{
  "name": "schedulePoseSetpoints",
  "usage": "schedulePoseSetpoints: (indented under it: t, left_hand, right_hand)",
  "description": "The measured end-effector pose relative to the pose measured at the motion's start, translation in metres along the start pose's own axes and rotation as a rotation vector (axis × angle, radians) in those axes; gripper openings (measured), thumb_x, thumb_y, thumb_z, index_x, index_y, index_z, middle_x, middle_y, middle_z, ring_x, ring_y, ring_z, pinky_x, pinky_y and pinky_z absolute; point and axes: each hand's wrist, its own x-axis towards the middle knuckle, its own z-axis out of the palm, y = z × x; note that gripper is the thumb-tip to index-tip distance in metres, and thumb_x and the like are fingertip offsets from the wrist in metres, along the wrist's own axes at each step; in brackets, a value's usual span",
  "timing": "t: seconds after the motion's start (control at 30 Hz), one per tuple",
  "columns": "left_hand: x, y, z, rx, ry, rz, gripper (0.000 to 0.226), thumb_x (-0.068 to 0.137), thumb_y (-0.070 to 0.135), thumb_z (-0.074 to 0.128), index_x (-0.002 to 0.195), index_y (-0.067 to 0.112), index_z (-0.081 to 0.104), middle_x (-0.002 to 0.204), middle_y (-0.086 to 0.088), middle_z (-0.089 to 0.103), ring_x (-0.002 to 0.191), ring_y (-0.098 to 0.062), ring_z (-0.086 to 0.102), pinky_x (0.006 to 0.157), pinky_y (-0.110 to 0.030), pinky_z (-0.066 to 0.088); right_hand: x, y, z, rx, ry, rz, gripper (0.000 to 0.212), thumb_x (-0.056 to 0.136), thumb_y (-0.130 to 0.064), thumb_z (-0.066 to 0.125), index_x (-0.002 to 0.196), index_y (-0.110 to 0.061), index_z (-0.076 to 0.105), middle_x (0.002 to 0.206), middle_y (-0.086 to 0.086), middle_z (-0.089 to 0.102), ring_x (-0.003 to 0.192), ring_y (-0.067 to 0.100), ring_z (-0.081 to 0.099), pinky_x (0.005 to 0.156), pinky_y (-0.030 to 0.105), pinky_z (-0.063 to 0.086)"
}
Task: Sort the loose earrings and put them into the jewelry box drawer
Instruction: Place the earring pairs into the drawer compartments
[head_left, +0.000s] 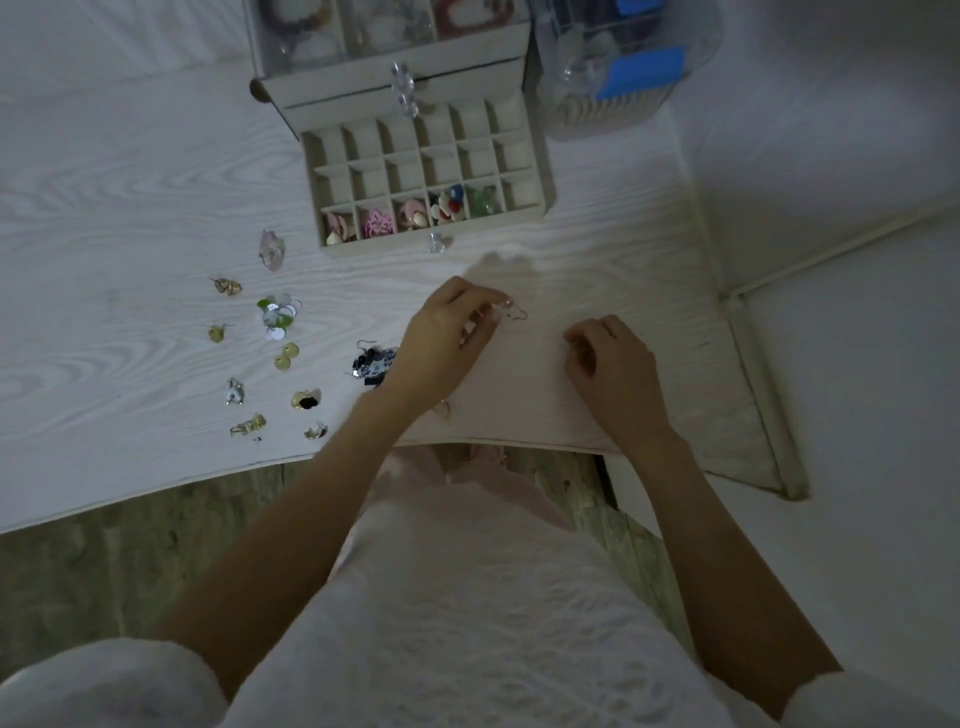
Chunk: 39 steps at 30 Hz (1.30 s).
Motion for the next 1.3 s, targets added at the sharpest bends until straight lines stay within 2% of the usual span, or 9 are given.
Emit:
schedulePoseSetpoints:
  t: [0.07,0.2,0.33,0.57,0.67,0.83,0.97,1.13,1.3]
  left_hand:
    - [0.017,-0.002,-0.007,-0.061,0.025,-0.041,0.016,0.093,0.013,0.055,0.105,0.01,0.065,0.1,-0.007,0.06,0.076,-0.009,0.053,0.069,-0.003,0.038]
    - [0.062,-0.008,-0.012,-0.055,0.107,-0.071,0.016,0.091,0.017,0.056,0.1,0.008,0.066,0.098,-0.009,0.064,0.08,-0.018,0.059,0.068,-0.013,0.038]
    - [0.102,-0.007,-0.006,0.051,0.154,-0.067,0.016,0.088,0.016,0.058,0.1,0.009,0.066,0.097,-0.013,0.065,0.084,-0.024,0.059,0.068,-0.019,0.036]
    - [0.127,-0.004,0.005,0.116,0.128,-0.19,0.023,0.084,0.029,0.06,0.1,0.014,0.067,0.094,-0.007,0.07,0.086,-0.024,0.064,0.075,-0.039,0.052]
    - [0.128,-0.002,0.003,0.154,0.088,-0.186,0.027,0.082,0.03,0.064,0.101,0.011,0.066,0.093,-0.008,0.071,0.087,-0.026,0.065,0.076,-0.039,0.052]
    - [0.116,-0.001,-0.003,0.236,0.08,-0.027,0.034,0.08,0.036,0.057,0.102,0.012,0.066,0.088,-0.01,0.067,0.085,-0.028,0.059,0.071,-0.041,0.05]
    - [0.108,-0.004,-0.001,0.303,0.026,-0.019,0.033,0.075,0.021,0.07,0.105,0.011,0.066,0.097,-0.014,0.063,0.093,-0.034,0.057,0.074,-0.041,0.049]
    - [0.112,-0.004,0.0,0.196,0.126,-0.013,0.014,0.081,0.022,0.064,0.088,0.013,0.072,0.081,-0.01,0.068,0.075,-0.03,0.061,0.064,-0.035,0.048]
    - [0.113,-0.005,0.002,0.109,0.17,-0.083,0.016,0.081,0.026,0.066,0.091,0.016,0.072,0.083,-0.008,0.069,0.077,-0.025,0.061,0.067,-0.033,0.05]
  right_hand:
    - [0.015,-0.002,-0.006,0.058,-0.001,0.036,0.012,0.081,-0.004,0.062,0.093,-0.005,0.064,0.091,0.01,0.06,0.076,0.018,0.057,0.068,0.027,0.045]
    - [0.053,-0.01,-0.022,0.179,0.059,0.069,0.013,0.081,-0.007,0.062,0.094,-0.009,0.065,0.092,0.006,0.061,0.075,0.01,0.055,0.072,0.021,0.045]
    - [0.088,-0.016,-0.031,0.222,0.112,0.064,0.013,0.081,-0.009,0.06,0.092,-0.011,0.065,0.09,0.006,0.062,0.075,0.013,0.058,0.071,0.026,0.05]
    - [0.117,-0.021,-0.036,0.18,0.135,0.044,0.01,0.082,-0.01,0.06,0.091,-0.011,0.064,0.089,0.002,0.059,0.072,0.009,0.056,0.069,0.02,0.047]
    - [0.127,-0.024,-0.036,0.178,0.148,0.042,0.009,0.082,-0.01,0.059,0.09,-0.011,0.064,0.088,0.002,0.059,0.073,0.01,0.055,0.069,0.02,0.047]
    - [0.141,-0.032,-0.029,0.153,0.122,0.029,0.008,0.082,-0.011,0.059,0.088,-0.011,0.063,0.087,0.003,0.06,0.072,0.011,0.054,0.067,0.018,0.043]
    - [0.148,-0.035,-0.023,0.161,0.106,0.044,0.009,0.082,-0.011,0.058,0.089,-0.01,0.064,0.087,0.005,0.062,0.075,0.014,0.057,0.069,0.028,0.049]
    - [0.15,-0.033,-0.023,0.165,0.111,0.052,0.009,0.082,-0.011,0.059,0.089,-0.011,0.064,0.089,0.005,0.063,0.073,0.01,0.055,0.069,0.025,0.049]
    - [0.15,-0.035,-0.02,0.169,0.118,0.06,0.009,0.081,-0.012,0.061,0.088,-0.009,0.065,0.082,0.005,0.064,0.074,0.015,0.058,0.069,0.033,0.051]
